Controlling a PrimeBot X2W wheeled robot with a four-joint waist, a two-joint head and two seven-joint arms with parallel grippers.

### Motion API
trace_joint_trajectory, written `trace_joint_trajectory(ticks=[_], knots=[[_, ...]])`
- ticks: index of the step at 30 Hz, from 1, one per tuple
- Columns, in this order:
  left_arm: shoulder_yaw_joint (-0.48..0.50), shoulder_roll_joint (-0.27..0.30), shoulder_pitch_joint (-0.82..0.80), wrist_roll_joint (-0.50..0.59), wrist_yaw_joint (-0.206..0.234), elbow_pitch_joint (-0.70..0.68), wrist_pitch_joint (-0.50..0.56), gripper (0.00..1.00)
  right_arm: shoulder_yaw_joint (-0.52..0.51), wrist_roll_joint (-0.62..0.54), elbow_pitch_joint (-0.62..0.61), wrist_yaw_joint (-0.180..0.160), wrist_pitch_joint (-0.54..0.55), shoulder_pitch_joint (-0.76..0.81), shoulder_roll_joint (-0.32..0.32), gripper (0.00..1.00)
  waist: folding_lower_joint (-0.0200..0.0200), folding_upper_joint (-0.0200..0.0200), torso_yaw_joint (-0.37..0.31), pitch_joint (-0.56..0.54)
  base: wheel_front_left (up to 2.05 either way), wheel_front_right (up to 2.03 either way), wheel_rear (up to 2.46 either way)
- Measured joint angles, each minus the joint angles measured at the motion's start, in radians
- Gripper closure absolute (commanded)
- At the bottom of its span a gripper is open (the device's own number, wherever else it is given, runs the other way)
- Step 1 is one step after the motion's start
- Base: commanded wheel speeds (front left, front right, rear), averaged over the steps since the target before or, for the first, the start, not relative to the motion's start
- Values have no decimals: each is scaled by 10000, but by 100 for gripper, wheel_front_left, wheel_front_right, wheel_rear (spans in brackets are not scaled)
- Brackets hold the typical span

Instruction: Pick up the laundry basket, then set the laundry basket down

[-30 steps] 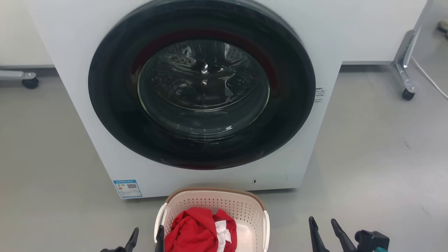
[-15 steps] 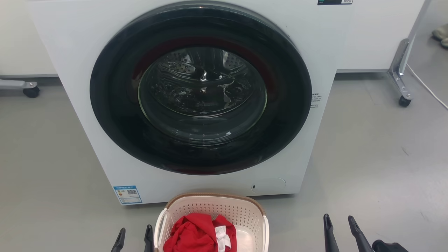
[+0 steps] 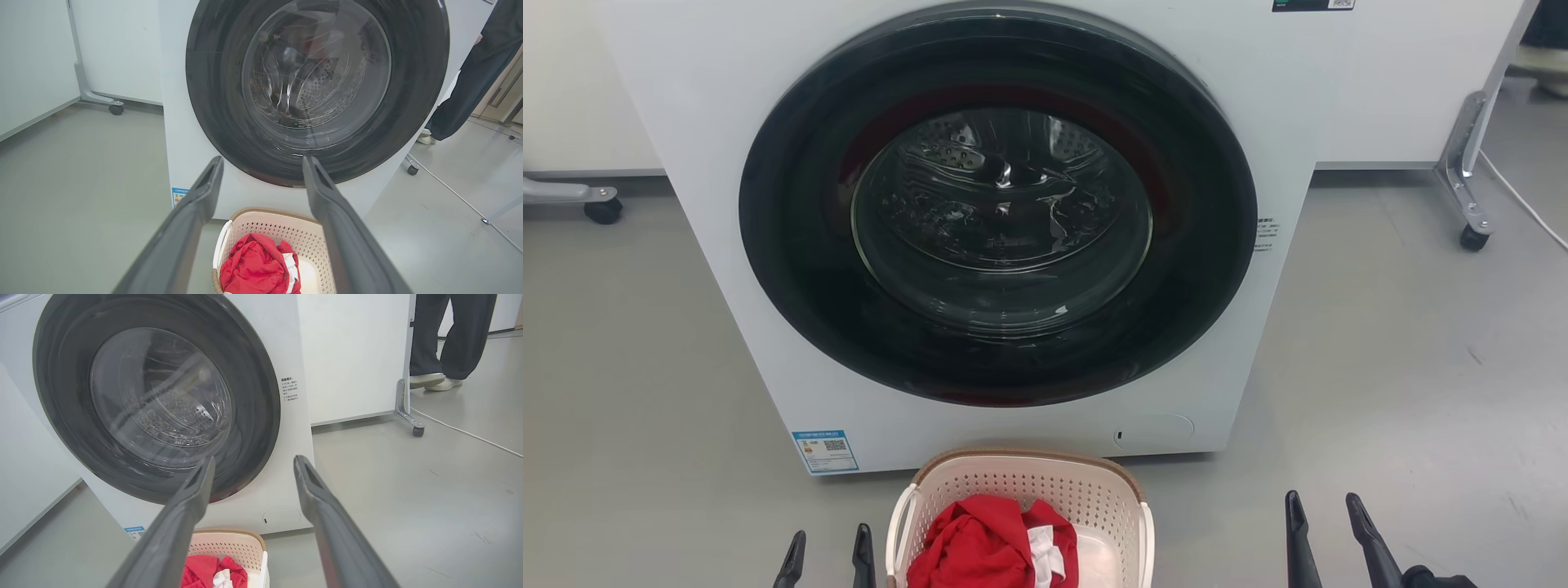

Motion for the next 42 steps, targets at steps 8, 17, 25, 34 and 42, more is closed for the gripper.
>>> trace_joint_trajectory(ticks=[8, 17, 25, 34, 42], knots=[[150, -71, 10, 111, 0, -136, 0, 0, -69, -221, -288, 0, 0, 165, 86, 0, 0, 0, 36, 39, 0, 0, 0], [267, -153, 54, 270, 0, -211, 0, 0, -174, -368, -479, 0, 0, 183, 155, 0, 0, 0, 39, 84, 0, 0, 0], [222, -265, 336, 148, -15, 453, 33, 100, -159, -297, 230, 4, 31, 515, 167, 100, 0, 0, 38, 89, 0, 0, 0], [487, -290, 328, -794, -205, 554, 383, 100, -485, 696, 347, 213, 343, 495, 178, 100, 0, 0, 43, 105, 0, 0, 0], [727, -316, 161, -1824, -397, 633, 698, 100, -809, 1871, 441, 422, 650, 311, 205, 100, 0, 0, 47, 116, 0, 0, 0]])
